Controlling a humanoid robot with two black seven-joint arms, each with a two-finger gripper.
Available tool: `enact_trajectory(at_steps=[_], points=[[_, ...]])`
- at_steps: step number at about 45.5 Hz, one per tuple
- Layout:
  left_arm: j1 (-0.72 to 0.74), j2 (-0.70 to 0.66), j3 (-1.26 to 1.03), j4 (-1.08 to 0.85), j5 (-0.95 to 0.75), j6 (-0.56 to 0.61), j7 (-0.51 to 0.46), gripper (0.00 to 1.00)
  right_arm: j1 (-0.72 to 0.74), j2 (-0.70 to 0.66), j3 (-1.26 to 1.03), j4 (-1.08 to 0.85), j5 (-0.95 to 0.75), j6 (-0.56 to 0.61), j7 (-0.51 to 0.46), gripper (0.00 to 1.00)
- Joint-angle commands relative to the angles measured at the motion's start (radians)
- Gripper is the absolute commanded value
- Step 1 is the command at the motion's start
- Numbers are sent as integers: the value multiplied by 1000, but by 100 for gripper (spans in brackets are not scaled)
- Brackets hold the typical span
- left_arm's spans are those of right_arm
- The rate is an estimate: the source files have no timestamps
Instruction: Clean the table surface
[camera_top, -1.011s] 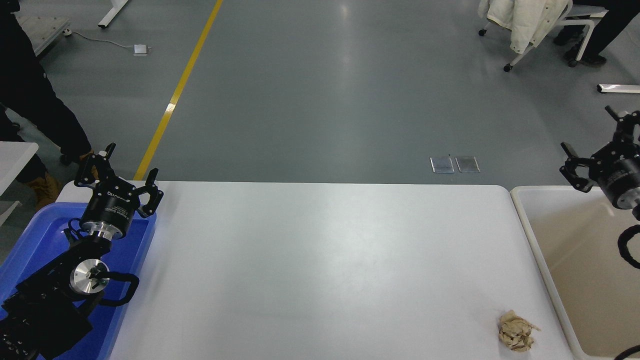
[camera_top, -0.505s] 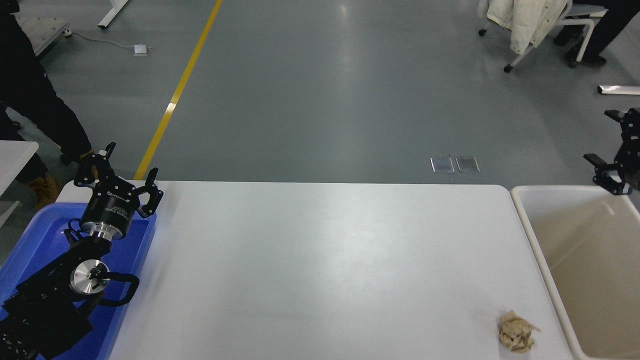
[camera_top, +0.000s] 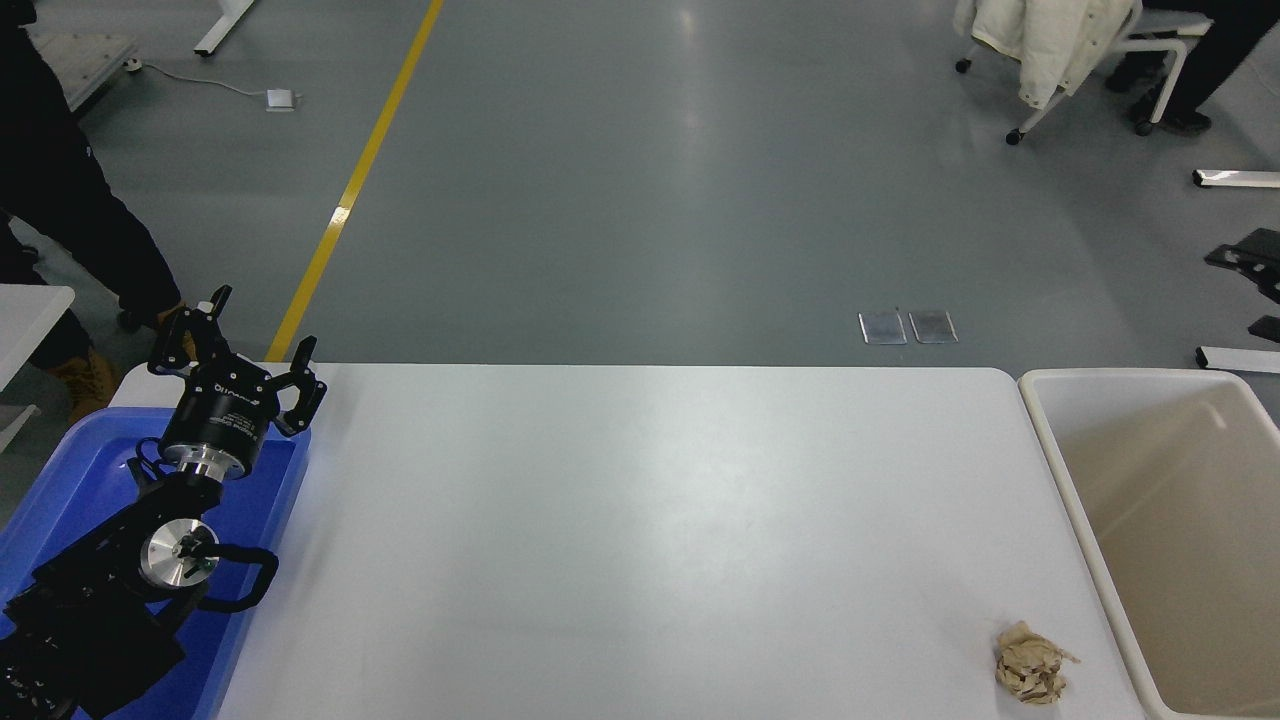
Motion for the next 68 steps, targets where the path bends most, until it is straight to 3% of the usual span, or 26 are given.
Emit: enact_trajectory(at_steps=[1,10,21,39,68], points=[[0,0,0,0,0,-1,0,100,156,-77,-252,342,-203,-2,49,100],[0,0,0,0,0,0,0,100,140,-110,-265,524,-493,-3,47,100],[0,1,0,0,0,-1,0,100,47,-96,-263,563,-736,-6,44,100],[0,0,0,0,0,-1,0,100,-14,-84,-246,653,-742,-16,41,100],[0,0,0,0,1,0,0,100,-189,-21,-243,590,-742,-178,7,100]])
